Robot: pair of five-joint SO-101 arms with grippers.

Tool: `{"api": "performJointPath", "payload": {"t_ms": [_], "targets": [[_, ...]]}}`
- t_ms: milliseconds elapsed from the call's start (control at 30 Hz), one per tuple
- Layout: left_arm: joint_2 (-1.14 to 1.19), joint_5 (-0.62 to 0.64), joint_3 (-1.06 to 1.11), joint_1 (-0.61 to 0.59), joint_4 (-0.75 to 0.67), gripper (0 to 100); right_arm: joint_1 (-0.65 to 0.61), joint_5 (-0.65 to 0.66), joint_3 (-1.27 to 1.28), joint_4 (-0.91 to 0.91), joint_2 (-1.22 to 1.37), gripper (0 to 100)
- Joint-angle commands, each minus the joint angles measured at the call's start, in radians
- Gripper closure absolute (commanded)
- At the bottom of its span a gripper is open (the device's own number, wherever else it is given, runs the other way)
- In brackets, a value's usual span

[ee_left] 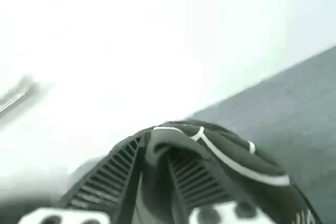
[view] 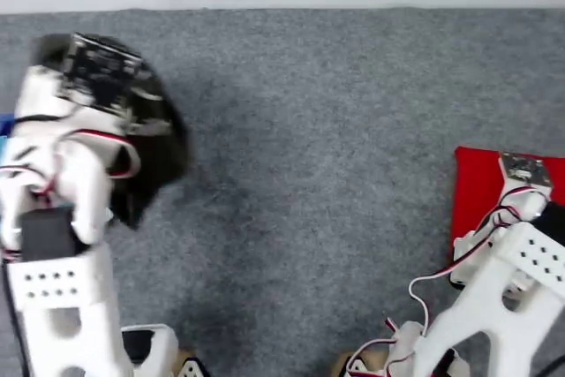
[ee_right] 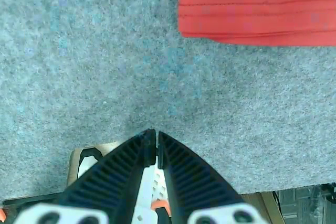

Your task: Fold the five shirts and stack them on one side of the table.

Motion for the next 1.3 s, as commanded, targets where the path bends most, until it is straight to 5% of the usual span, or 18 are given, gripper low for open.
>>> {"api": "performJointPath", "payload": {"t_ms": [0, 167, 300, 500, 733, 1033, 1267], "targets": [[-0.043, 0.058, -0.044, 0.241, 0.015, 99, -0.004, -0.009, -0.008, 0.042, -0.028, 98.9], [-0.041, 0.057, 0.094, 0.514, 0.034, 99, -0.007, -0.006, -0.008, 0.041, -0.028, 98.9], [-0.041, 0.057, 0.259, 0.6, 0.034, 98, -0.007, -0.005, -0.008, 0.041, -0.028, 98.9], [-0.051, 0.083, 0.414, 0.522, 0.043, 85, -0.007, -0.005, -0.008, 0.041, -0.028, 99.0], [-0.051, 0.115, 0.387, 0.368, 0.176, 81, -0.008, -0.005, -0.006, 0.041, -0.027, 99.0], [-0.052, 0.048, 0.321, 0.479, 0.542, 81, -0.008, -0.008, -0.006, 0.039, -0.025, 99.0], [-0.051, 0.046, 0.384, 0.545, 0.598, 81, -0.008, -0.009, -0.006, 0.039, -0.027, 99.0]]}}
